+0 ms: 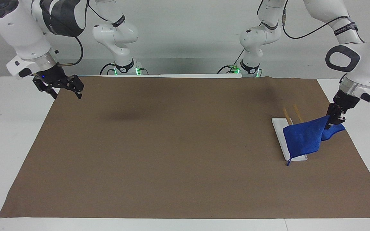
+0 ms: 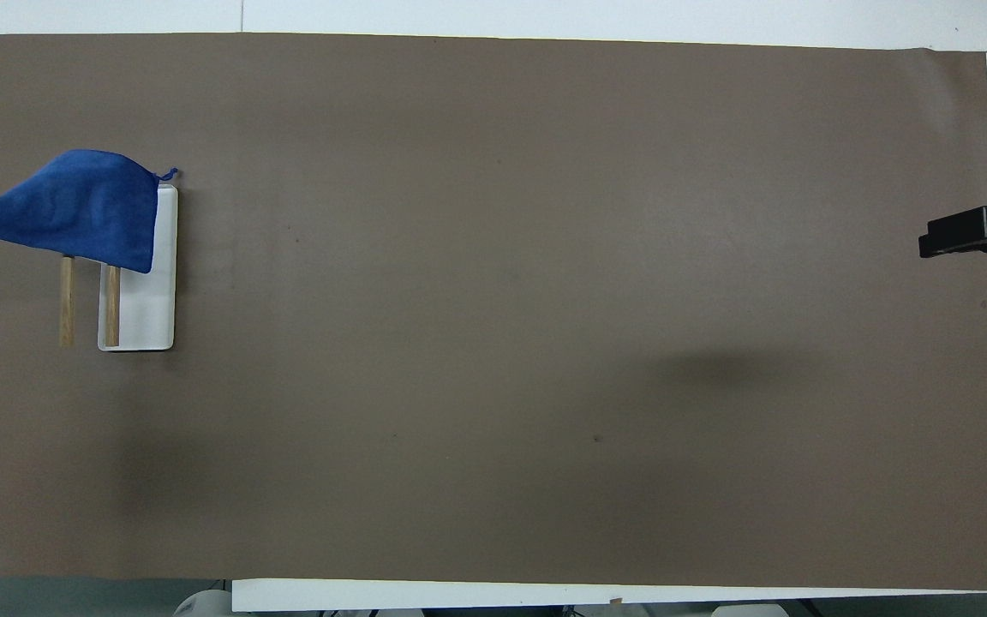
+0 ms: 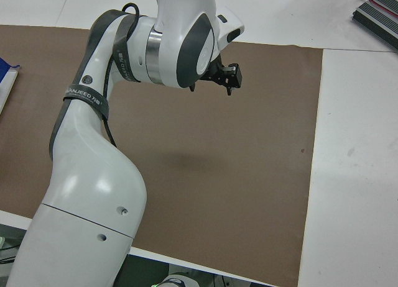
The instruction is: Right arm passes towel to left arm to hang
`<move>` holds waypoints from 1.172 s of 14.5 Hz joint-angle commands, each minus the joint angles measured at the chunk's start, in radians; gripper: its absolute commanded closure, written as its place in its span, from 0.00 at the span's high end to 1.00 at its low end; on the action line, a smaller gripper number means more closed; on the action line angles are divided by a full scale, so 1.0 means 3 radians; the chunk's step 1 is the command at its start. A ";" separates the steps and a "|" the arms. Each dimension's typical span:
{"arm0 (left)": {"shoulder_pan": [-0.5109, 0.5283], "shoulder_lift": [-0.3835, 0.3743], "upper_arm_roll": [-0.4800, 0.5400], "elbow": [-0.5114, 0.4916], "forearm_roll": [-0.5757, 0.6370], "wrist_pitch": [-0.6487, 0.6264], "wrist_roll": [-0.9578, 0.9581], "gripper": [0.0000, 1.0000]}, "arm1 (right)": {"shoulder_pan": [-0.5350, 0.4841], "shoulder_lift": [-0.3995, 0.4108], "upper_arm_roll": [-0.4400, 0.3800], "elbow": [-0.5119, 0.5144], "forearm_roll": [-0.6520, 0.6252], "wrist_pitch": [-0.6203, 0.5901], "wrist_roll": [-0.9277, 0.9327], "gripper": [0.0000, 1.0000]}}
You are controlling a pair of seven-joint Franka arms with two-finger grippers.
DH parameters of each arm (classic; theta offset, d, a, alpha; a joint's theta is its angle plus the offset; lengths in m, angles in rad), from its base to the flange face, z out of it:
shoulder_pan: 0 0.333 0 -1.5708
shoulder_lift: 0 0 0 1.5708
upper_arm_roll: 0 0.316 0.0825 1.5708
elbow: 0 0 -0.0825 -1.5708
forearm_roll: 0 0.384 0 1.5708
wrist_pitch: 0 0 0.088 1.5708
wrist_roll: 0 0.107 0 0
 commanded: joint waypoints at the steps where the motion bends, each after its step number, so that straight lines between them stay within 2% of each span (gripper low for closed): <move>1: 0.0054 -0.0148 -0.0015 -0.0136 0.0006 -0.0174 0.0075 0.44 | 0.0001 -0.0024 0.0011 -0.0011 -0.0034 -0.0054 -0.0027 1.00; 2: 0.0064 -0.0148 -0.0015 -0.0116 0.0006 -0.0205 0.0070 0.99 | 0.0006 -0.0035 0.0011 -0.0011 -0.0033 -0.0054 -0.0027 1.00; 4: 0.0054 -0.0113 -0.0020 0.0011 0.0259 -0.0251 0.0075 1.00 | 0.0006 -0.0035 0.0011 -0.0016 -0.0028 -0.0054 -0.0027 1.00; 6: 0.0019 -0.0077 -0.0025 0.0262 0.0516 -0.0490 0.0080 1.00 | 0.0006 -0.0035 0.0011 -0.0016 -0.0028 -0.0054 -0.0027 1.00; 10: -0.0048 -0.0066 -0.0056 0.0783 0.0568 -0.1002 0.0106 1.00 | 0.0006 -0.0035 0.0011 -0.0016 -0.0023 -0.0054 -0.0027 1.00; 14: -0.0431 -0.0031 -0.0056 0.1381 0.0578 -0.2084 0.0912 1.00 | 0.0006 -0.0035 0.0011 -0.0016 -0.0023 -0.0054 -0.0027 1.00; 17: -0.0721 -0.0020 -0.0056 0.1699 0.0843 -0.2760 0.1616 1.00 | 0.0006 -0.0035 0.0011 -0.0016 -0.0023 -0.0054 -0.0027 1.00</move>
